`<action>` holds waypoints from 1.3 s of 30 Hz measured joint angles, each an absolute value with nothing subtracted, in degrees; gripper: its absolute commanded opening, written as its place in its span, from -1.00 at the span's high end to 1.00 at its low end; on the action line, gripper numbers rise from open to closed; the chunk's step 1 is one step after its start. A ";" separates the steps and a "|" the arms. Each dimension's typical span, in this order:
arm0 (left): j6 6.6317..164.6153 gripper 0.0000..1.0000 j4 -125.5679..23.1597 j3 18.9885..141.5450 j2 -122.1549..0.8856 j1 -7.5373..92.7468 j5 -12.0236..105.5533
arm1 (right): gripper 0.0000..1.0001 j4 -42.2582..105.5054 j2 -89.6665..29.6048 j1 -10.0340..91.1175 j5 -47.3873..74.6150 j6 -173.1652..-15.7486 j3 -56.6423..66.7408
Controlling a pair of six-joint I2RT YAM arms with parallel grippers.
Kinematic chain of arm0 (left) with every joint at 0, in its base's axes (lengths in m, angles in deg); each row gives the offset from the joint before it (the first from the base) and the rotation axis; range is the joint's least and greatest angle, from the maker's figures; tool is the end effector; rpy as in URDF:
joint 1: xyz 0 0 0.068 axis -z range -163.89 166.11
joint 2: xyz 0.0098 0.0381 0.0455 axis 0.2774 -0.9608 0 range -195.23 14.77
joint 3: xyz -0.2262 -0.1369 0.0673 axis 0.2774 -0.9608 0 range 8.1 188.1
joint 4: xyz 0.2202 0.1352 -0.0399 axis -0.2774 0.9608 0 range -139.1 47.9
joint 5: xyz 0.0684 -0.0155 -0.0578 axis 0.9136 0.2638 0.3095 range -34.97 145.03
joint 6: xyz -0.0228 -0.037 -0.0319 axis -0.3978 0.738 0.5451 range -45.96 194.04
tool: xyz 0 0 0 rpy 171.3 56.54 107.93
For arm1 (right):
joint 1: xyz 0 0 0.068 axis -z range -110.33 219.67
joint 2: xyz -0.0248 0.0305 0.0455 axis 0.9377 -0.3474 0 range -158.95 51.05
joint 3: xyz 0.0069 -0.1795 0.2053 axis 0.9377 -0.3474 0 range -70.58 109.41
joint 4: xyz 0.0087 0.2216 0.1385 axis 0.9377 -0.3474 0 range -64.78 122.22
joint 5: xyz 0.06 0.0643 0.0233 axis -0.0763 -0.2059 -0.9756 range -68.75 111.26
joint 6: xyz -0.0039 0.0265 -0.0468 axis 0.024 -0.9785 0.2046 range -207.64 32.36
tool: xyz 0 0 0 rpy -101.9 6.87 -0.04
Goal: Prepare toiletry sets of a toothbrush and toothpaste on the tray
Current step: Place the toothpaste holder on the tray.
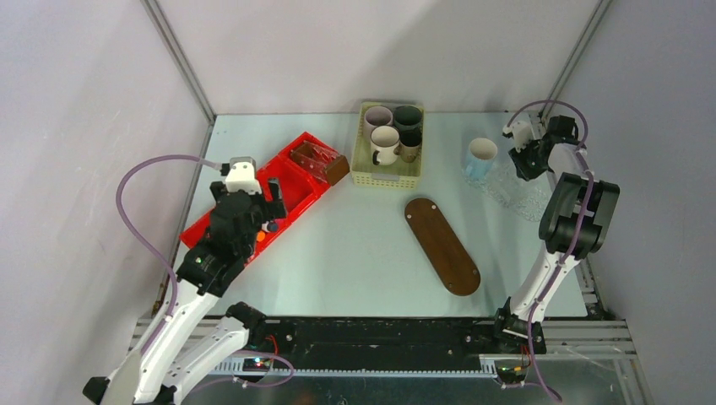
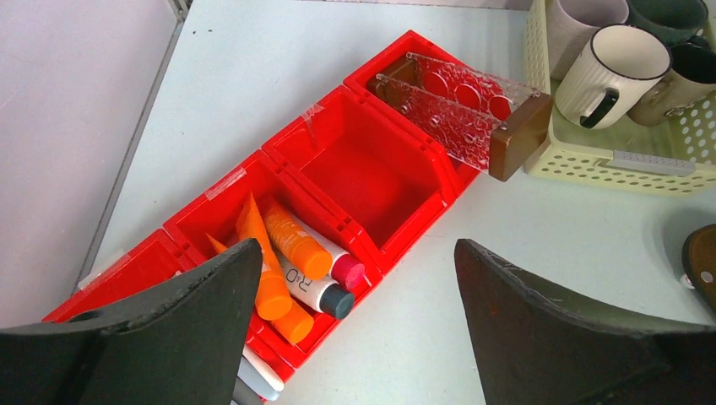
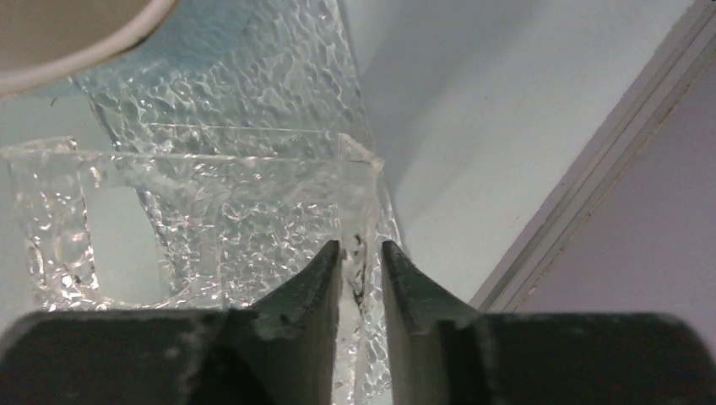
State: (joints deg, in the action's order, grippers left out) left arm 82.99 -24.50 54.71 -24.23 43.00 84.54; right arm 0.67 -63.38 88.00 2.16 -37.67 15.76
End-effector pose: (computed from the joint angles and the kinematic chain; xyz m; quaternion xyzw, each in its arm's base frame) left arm 0.1418 -0.0522 0.3410 -0.0284 0.7914 0.0178 0.6104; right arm 0.4100 -0.1237 0.1985 -0.3013 0.9038 -0.0125 0.3036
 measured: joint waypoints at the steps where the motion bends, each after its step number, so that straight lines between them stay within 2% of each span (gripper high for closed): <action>1: 82.97 -0.82 -24.50 54.71 -24.23 42.96 84.52 | 0.35 0.58 -63.38 88.00 2.14 -37.64 15.91; 4: 82.97 -0.83 -24.54 54.71 -24.21 42.91 84.35 | 0.16 0.73 -63.38 87.89 2.21 -37.73 16.44; 9: 82.95 -0.83 -24.54 54.71 -24.17 42.85 84.13 | 0.00 1.11 -63.25 87.91 2.64 -38.67 16.48; 16: 82.95 -0.83 -24.57 54.71 -23.58 42.54 83.54 | -0.12 3.77 -59.05 87.91 6.60 -45.84 16.48; 19: 82.95 -0.83 -24.54 54.71 -22.75 42.52 83.30 | -0.29 5.83 -55.56 87.91 9.79 -51.63 16.48; 30: 82.97 -0.83 -24.57 54.71 -20.78 42.37 83.28 | -0.25 5.26 -45.44 87.25 31.89 -90.87 16.07; 39: 82.97 -0.83 -24.57 54.71 -20.82 42.21 83.30 | -0.14 -0.36 -44.69 87.06 36.17 -116.24 7.76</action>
State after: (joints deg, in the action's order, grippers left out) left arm 82.97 -24.57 54.71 -20.82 42.21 83.30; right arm -0.36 -44.69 87.06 36.17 -116.24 7.76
